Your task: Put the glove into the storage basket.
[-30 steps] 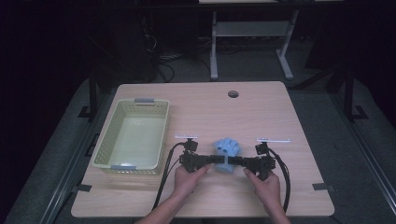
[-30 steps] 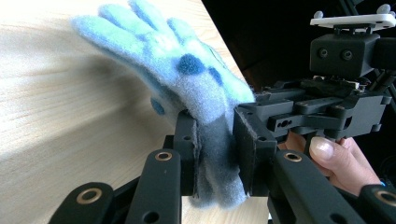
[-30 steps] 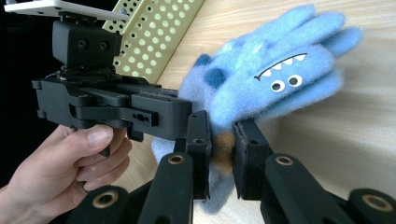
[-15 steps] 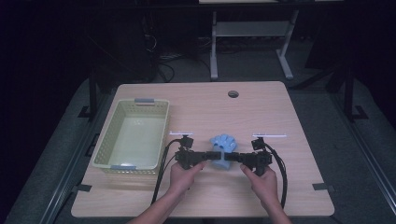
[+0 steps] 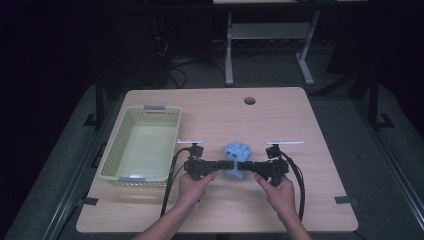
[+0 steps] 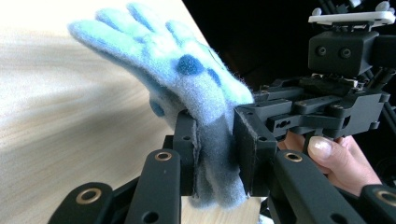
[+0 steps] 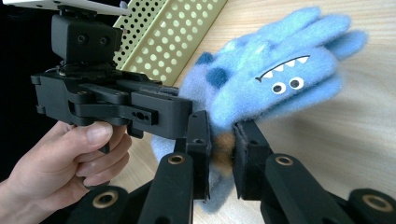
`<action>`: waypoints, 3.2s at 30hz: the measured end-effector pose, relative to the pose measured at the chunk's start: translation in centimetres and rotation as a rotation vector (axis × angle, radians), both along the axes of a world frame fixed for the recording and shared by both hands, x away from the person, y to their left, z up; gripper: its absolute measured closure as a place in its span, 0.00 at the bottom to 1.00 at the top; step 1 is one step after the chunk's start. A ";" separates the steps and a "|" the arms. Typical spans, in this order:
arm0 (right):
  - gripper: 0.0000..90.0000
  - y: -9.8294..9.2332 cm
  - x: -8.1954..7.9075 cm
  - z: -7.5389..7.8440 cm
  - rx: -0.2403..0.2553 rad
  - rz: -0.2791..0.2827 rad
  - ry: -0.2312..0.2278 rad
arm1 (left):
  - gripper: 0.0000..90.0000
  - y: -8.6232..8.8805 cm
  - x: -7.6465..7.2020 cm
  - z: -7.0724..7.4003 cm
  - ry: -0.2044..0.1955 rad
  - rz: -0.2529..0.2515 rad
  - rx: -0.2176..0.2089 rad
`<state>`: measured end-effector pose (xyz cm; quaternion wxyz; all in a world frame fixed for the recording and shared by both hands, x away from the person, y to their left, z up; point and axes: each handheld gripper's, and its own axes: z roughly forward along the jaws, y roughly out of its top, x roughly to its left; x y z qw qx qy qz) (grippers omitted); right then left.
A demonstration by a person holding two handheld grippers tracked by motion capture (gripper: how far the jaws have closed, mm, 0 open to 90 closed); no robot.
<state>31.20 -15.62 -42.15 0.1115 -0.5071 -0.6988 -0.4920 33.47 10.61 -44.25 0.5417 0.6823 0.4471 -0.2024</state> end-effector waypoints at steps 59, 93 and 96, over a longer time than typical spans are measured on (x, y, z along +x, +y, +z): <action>0.88 9.3 3.8 5.9 0.052 0.129 -0.082 | 0.83 10.4 1.3 6.0 -0.060 0.093 -0.083; 0.88 19.1 7.2 6.8 0.048 0.248 -0.095 | 0.84 20.1 1.8 6.6 -0.048 0.199 -0.078; 0.88 20.1 7.3 6.6 0.053 0.257 -0.089 | 0.85 21.0 1.7 6.5 -0.041 0.209 -0.077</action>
